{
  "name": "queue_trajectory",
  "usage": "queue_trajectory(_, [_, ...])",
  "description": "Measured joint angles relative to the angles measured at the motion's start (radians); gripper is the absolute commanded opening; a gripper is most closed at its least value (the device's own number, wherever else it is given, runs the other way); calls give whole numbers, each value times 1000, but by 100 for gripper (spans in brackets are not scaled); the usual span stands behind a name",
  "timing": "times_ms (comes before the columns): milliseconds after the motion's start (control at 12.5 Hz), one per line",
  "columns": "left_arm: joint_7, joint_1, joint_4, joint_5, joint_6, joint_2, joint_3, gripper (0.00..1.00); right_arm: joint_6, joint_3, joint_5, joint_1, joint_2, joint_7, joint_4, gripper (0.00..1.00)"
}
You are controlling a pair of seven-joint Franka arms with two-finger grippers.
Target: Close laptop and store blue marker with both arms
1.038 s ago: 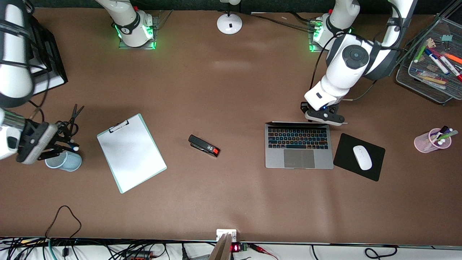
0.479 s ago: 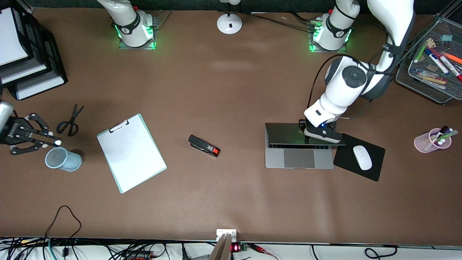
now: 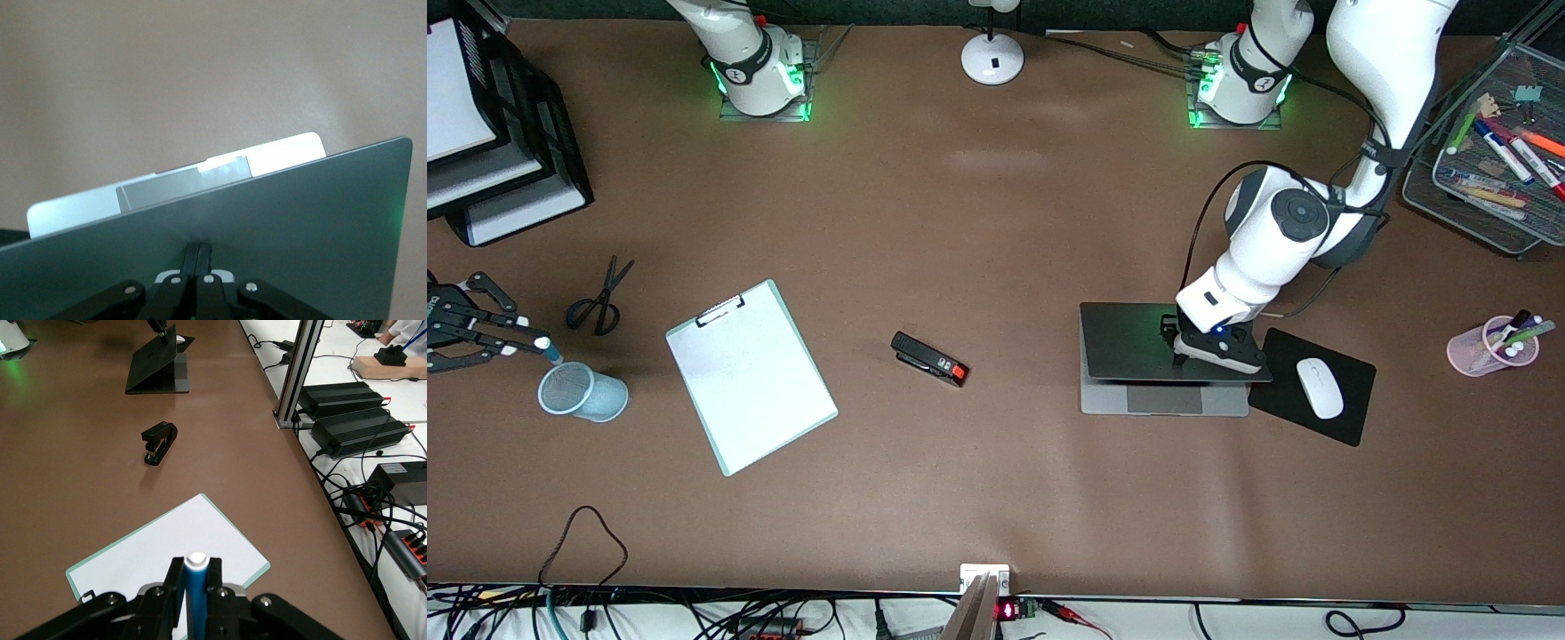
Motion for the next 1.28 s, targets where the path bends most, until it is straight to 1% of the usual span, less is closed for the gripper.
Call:
queue_trajectory(319, [7, 1, 53, 30, 12, 49, 6, 0, -4, 0, 16, -35, 30, -114, 1, 8])
queue_trajectory(479, [8, 1, 63, 34, 43, 77, 6, 0, -4, 0, 60, -48, 58, -190, 1, 8])
queue_trajectory(639, [8, 1, 65, 53, 70, 106, 9, 0, -3, 0, 81, -59, 81, -256, 6, 8])
queue_trajectory(958, [9, 1, 68, 71, 114, 153, 16, 0, -3, 1, 85, -75, 128, -320, 70, 8])
queue_trajectory(1277, [9, 1, 69, 71, 166, 195, 24, 0, -4, 1, 86, -101, 183, -355, 84, 8])
